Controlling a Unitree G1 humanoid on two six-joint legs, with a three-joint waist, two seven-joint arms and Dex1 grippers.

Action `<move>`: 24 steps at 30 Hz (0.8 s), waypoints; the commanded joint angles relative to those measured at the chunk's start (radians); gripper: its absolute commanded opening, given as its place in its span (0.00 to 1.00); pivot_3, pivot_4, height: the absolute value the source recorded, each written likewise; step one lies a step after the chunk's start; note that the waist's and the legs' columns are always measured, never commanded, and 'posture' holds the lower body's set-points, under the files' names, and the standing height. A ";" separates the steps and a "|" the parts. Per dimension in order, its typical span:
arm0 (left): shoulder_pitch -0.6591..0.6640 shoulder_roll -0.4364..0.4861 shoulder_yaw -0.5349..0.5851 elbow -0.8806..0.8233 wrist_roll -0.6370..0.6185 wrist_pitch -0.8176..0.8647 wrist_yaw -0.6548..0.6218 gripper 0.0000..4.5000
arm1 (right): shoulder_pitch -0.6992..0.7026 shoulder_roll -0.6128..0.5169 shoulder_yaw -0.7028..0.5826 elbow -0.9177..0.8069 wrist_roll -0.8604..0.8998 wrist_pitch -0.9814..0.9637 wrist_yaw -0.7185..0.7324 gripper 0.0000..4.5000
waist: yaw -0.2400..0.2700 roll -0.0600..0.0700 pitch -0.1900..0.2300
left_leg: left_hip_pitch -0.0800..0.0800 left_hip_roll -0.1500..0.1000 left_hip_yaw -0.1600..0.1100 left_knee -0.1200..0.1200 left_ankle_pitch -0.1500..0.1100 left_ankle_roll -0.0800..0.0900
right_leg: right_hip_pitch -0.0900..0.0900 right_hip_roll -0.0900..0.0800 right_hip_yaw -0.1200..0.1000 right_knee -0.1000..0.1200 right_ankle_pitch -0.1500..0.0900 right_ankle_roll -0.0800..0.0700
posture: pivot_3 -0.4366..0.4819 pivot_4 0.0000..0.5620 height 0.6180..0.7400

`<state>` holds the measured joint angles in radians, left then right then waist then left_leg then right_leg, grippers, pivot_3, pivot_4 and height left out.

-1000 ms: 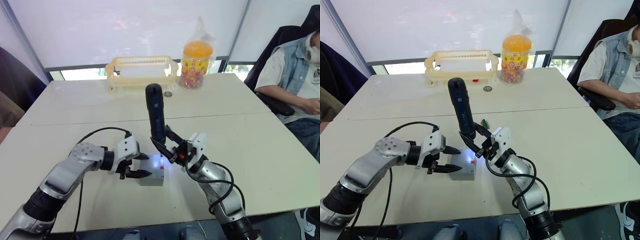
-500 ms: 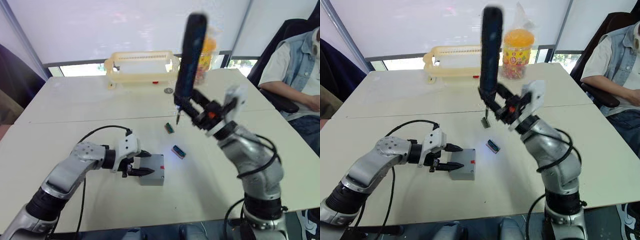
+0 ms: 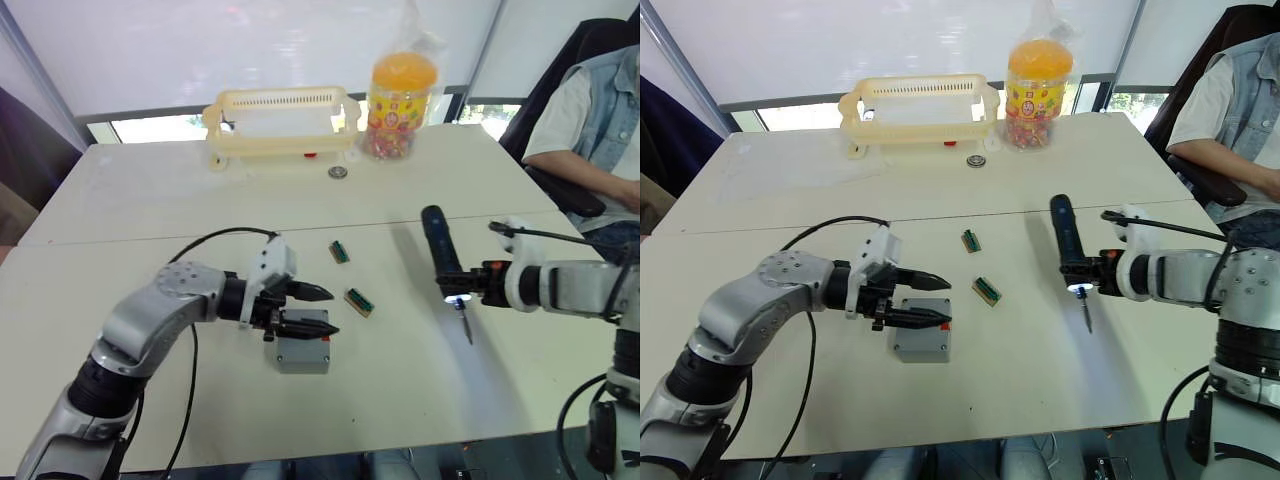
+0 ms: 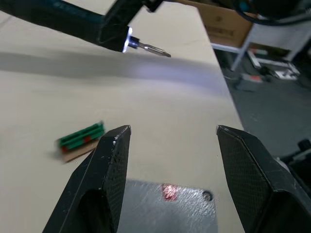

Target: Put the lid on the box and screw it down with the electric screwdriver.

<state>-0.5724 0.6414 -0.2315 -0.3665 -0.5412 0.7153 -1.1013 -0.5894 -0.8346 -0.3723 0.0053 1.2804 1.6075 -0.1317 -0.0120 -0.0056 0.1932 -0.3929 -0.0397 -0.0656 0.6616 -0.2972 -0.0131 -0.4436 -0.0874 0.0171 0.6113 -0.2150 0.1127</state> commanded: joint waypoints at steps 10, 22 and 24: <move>-0.020 -0.047 -0.058 0.081 0.091 -0.134 -0.026 0.64 | 0.081 0.022 0.002 0.054 0.292 -0.038 -0.278 0.39 | -0.002 0.000 0.000 | 0.002 0.001 0.003 0.004 0.000 0.001 | 0.001 0.002 0.004 0.001 0.000 0.000 | 0.48 0.27 1.00; 0.001 -0.039 -0.013 0.091 0.095 -0.123 0.005 0.64 | 0.105 0.023 0.079 0.033 0.304 -0.109 -0.339 0.94 | -0.002 -0.001 0.000 | 0.003 0.002 0.003 0.005 0.000 0.001 | 0.003 0.005 0.006 0.002 0.001 0.001 | 0.48 0.27 1.00; 0.002 -0.032 0.018 0.098 0.087 -0.104 0.020 0.64 | 0.095 0.015 0.089 0.003 0.264 -0.128 -0.309 0.99 | -0.002 -0.001 0.000 | 0.004 0.002 0.003 0.006 0.000 0.001 | 0.004 0.005 0.006 0.002 0.001 0.001 | 0.48 0.27 1.00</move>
<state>-0.5611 0.5971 -0.2631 -0.2542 -0.4287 0.6050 -1.0945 -0.4839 -0.8034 -0.2866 0.0402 1.5802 1.4989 -0.4579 -0.0138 -0.0068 0.1929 -0.3892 -0.0380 -0.0625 0.6676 -0.2970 -0.0126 -0.4394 -0.0822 0.0230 0.6134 -0.2137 0.1138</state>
